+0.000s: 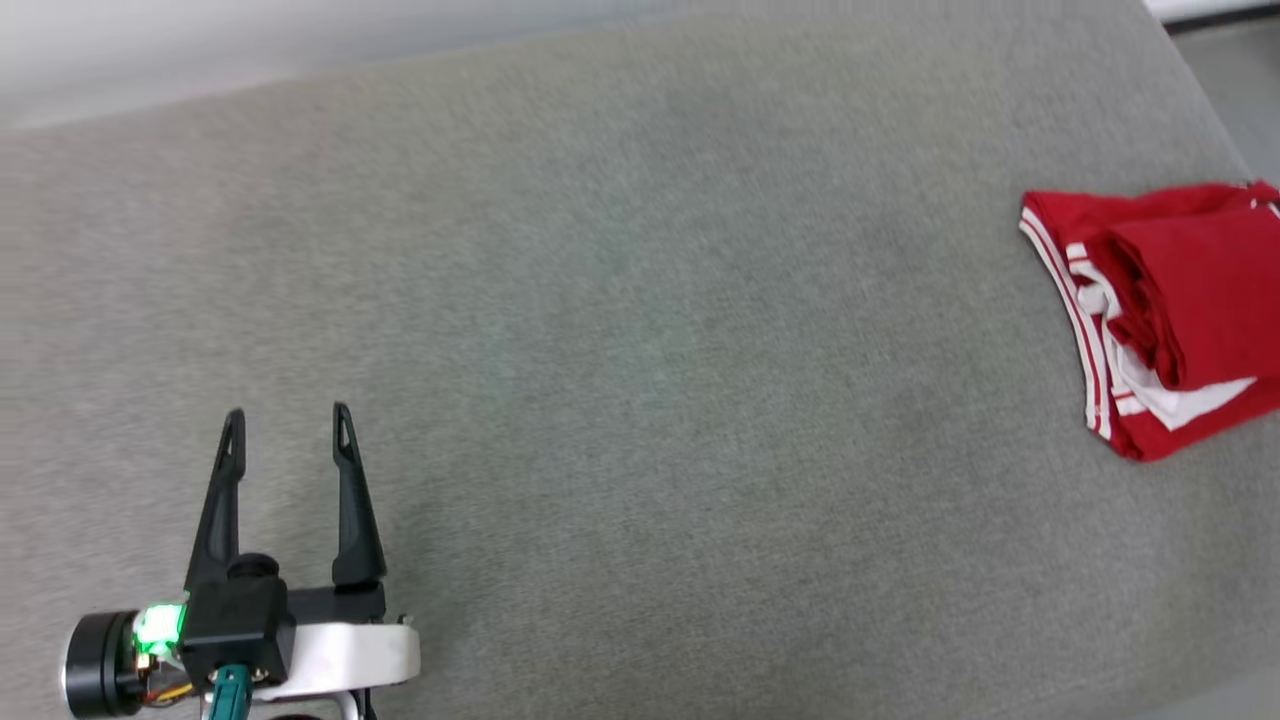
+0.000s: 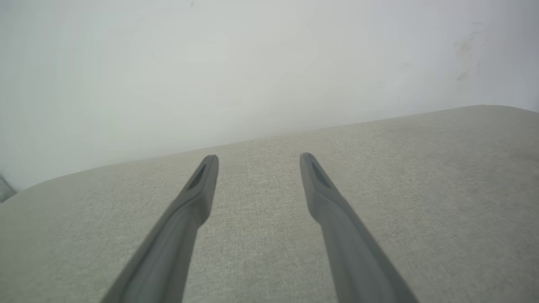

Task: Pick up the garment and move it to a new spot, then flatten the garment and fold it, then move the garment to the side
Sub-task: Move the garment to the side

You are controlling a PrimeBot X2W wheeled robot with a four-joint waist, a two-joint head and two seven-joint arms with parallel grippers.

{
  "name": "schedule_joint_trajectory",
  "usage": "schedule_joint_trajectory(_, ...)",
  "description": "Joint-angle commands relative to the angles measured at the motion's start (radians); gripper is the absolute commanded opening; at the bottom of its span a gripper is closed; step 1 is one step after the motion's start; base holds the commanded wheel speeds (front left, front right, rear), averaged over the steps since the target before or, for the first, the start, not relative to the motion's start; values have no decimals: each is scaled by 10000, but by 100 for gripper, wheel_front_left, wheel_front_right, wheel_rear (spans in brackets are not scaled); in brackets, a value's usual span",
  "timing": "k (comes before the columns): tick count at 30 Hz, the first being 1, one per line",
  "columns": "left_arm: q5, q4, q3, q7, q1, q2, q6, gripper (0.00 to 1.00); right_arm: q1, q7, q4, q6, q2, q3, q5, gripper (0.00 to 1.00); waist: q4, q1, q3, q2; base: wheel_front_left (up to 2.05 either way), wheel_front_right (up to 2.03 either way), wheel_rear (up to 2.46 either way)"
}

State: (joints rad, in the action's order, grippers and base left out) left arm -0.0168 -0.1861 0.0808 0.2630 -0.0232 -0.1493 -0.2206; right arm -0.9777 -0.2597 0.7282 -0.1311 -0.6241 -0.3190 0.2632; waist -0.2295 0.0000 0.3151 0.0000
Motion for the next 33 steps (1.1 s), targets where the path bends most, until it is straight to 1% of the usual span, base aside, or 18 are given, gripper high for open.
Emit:
schedule_joint_trajectory(1,-10,21,-21,23,-114,37,-19,100,305,-49,-452,8,225,239,-120,100,372,0,-464,0,0,0,0)
schedule_joint_trajectory(4,-26,28,-102,23,-309,135,-49,100,1404,-38,-2233,7,980,1063,-618,100,611,0,-766,0,0,0,0)
schedule_joint_trajectory(7,-30,104,-129,23,-402,168,57,100,2603,-44,-3881,8,1733,1632,-1083,100,898,0,-1045,0,0,0,0)
schedule_joint_trajectory(9,-17,137,-146,23,-464,172,97,100,3423,-45,-4716,7,2237,1772,-1284,100,1069,0,-1216,0,0,0,0)
schedule_joint_trajectory(12,-10,224,-147,23,-555,202,187,100,4546,-45,-5553,7,2834,1783,-1609,100,1283,0,-1450,0,0,0,0)
schedule_joint_trajectory(14,0,270,-156,23,-596,244,215,100,5165,-45,-5808,8,3209,1879,-1625,100,1389,0,-1584,0,0,0,0)
schedule_joint_trajectory(21,-72,449,-182,23,-927,440,266,100,7066,-46,-6047,7,4052,2250,-1343,100,1651,0,-2019,0,0,0,0)
schedule_joint_trajectory(29,-170,693,-281,23,-1341,599,422,100,8789,-47,-6341,7,4794,2806,-1357,100,1836,0,-2393,0,0,0,0)
schedule_joint_trajectory(33,-194,852,-343,23,-1527,661,549,100,9392,-47,-6523,7,5021,2876,-1403,100,1858,0,-2579,0,0,0,0)
